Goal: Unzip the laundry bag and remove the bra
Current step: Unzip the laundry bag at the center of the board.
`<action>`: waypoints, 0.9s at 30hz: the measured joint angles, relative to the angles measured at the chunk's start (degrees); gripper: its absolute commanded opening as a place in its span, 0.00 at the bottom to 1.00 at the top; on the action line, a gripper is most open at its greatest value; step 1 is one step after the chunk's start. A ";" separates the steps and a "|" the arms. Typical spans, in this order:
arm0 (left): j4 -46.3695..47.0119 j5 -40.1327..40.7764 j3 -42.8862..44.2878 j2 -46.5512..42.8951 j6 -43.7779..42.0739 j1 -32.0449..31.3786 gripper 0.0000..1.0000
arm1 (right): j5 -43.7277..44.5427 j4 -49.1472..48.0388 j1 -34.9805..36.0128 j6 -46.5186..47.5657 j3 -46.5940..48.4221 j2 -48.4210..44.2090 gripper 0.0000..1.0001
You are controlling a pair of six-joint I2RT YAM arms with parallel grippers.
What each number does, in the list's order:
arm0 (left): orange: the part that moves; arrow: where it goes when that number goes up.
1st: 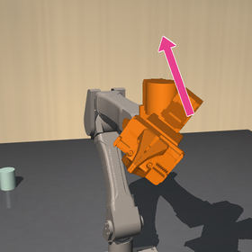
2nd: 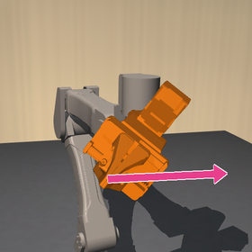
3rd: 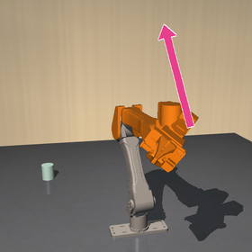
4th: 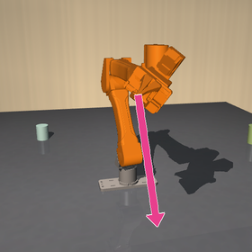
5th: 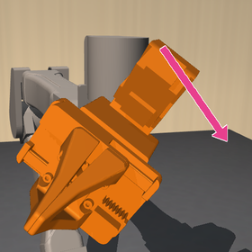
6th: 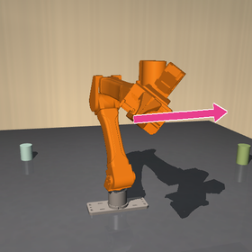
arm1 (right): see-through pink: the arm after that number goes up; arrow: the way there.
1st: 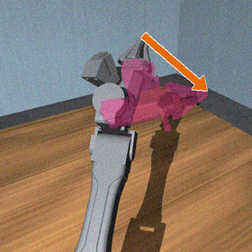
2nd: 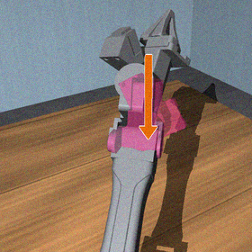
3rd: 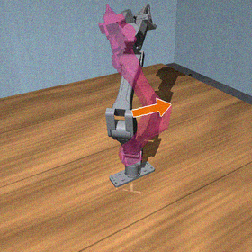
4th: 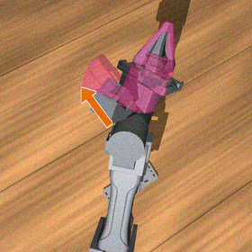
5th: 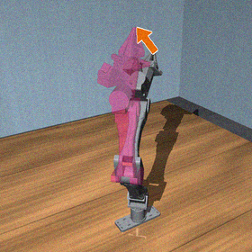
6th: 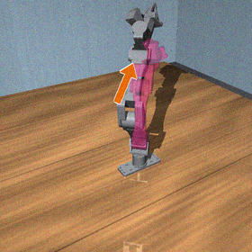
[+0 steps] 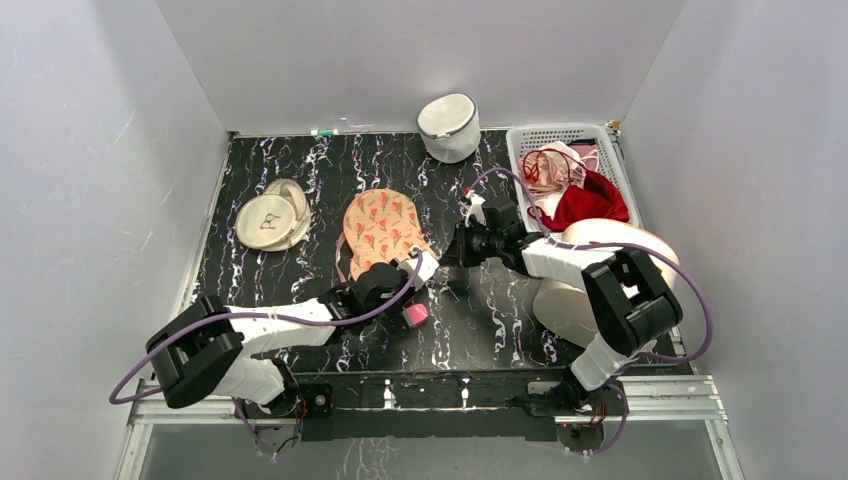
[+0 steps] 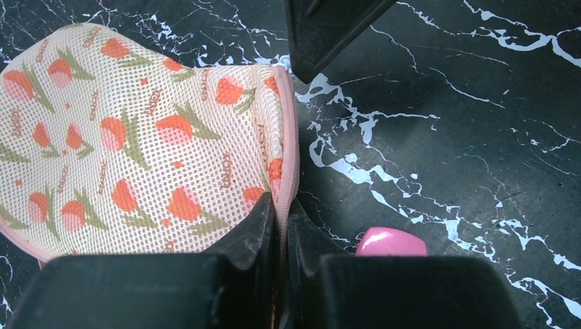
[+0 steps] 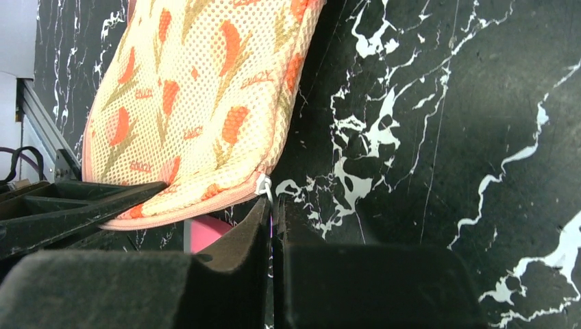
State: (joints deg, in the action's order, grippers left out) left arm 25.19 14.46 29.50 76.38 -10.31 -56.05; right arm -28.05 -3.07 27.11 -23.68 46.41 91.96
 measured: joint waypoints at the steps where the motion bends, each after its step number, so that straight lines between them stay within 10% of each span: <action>1: 0.37 -0.13 -0.33 -0.22 -0.17 0.11 0.00 | -0.15 -0.22 0.00 0.07 0.46 0.55 0.00; 10: 1.86 -0.35 -1.18 -0.33 -0.63 0.61 0.00 | -0.50 -4.28 0.44 1.09 2.36 4.92 0.00; 17: 2.56 1.46 1.07 2.89 3.30 0.63 0.03 | 5.55 0.44 0.39 1.86 6.03 5.38 0.37; 21: 2.19 5.01 7.08 9.99 7.52 0.44 0.24 | 14.03 7.15 -1.86 3.06 9.60 3.34 0.55; 27: 1.36 8.98 10.32 14.75 13.25 0.44 0.80 | 20.41 16.79 -4.20 4.35 9.57 -8.74 0.71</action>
State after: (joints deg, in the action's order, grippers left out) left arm 26.55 23.44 39.81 91.13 2.94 -55.61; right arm -7.64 13.72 22.92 -19.33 55.99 83.22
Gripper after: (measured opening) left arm 0.603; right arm 0.648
